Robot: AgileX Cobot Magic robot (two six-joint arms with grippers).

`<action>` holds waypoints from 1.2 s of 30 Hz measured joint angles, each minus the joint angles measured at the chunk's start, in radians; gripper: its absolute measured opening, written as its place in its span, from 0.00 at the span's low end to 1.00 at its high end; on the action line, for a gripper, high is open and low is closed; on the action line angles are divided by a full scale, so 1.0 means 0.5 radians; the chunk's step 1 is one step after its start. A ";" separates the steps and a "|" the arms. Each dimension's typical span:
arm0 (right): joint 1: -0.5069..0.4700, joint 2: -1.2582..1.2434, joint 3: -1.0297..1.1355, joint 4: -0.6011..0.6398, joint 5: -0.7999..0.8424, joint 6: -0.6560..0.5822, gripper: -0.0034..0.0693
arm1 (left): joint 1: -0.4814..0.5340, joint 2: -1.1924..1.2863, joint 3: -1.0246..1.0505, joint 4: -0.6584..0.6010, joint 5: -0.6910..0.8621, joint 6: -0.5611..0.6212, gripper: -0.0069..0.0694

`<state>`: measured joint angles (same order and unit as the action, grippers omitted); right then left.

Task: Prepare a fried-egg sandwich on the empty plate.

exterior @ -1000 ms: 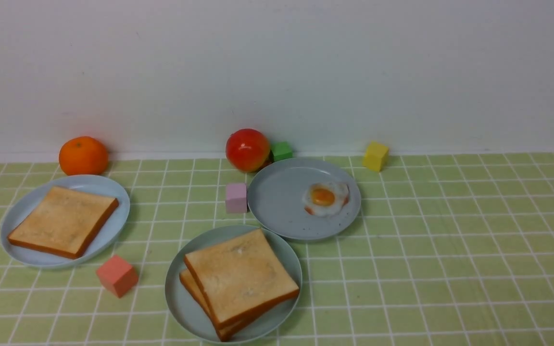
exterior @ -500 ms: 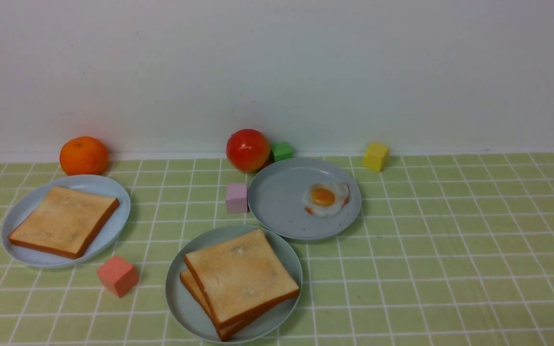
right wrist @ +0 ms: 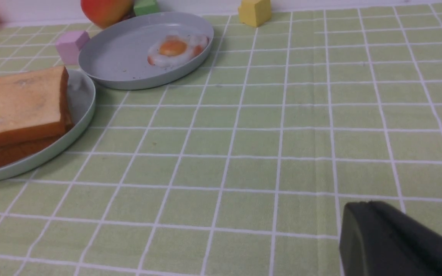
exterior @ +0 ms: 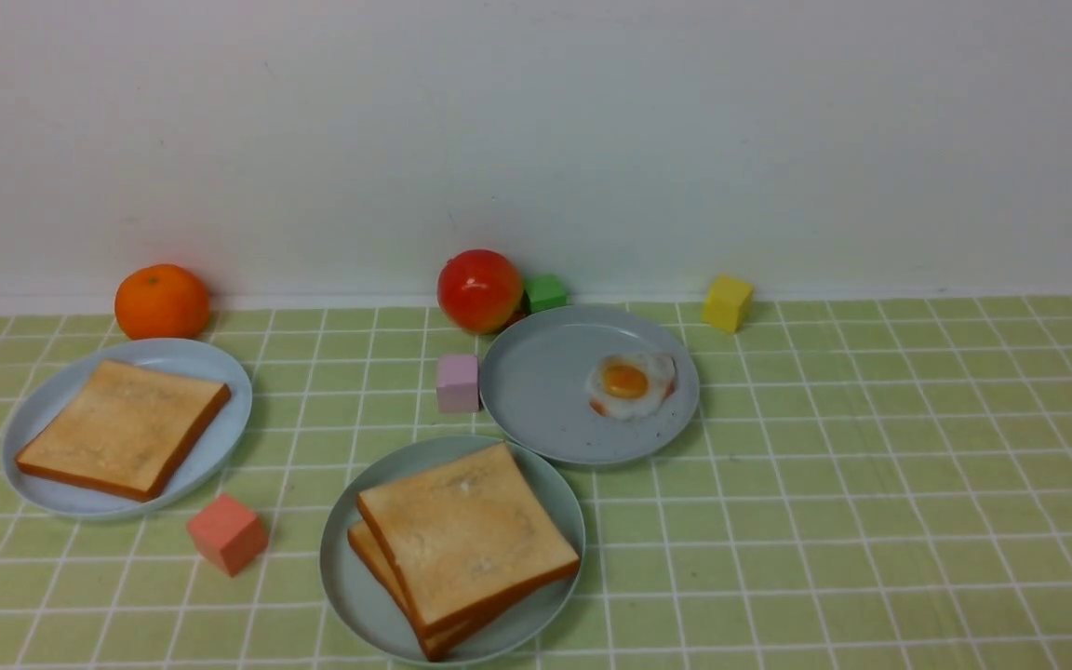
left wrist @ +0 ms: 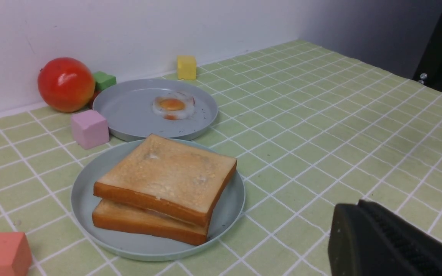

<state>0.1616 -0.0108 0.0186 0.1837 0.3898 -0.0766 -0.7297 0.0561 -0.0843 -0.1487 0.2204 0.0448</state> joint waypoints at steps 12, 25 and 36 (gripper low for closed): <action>0.000 0.000 0.000 0.008 0.000 -0.002 0.04 | 0.000 0.000 0.000 0.000 0.000 0.000 0.10; 0.000 0.000 0.000 0.008 0.000 -0.002 0.05 | 0.718 -0.071 0.016 0.077 -0.275 -0.037 0.07; 0.000 0.000 0.000 0.008 0.002 -0.002 0.06 | 1.383 -0.135 0.222 0.146 0.247 -0.547 0.07</action>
<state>0.1616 -0.0108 0.0186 0.1877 0.3909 -0.0777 -0.0381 -0.0114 0.0268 -0.0759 0.3437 -0.2287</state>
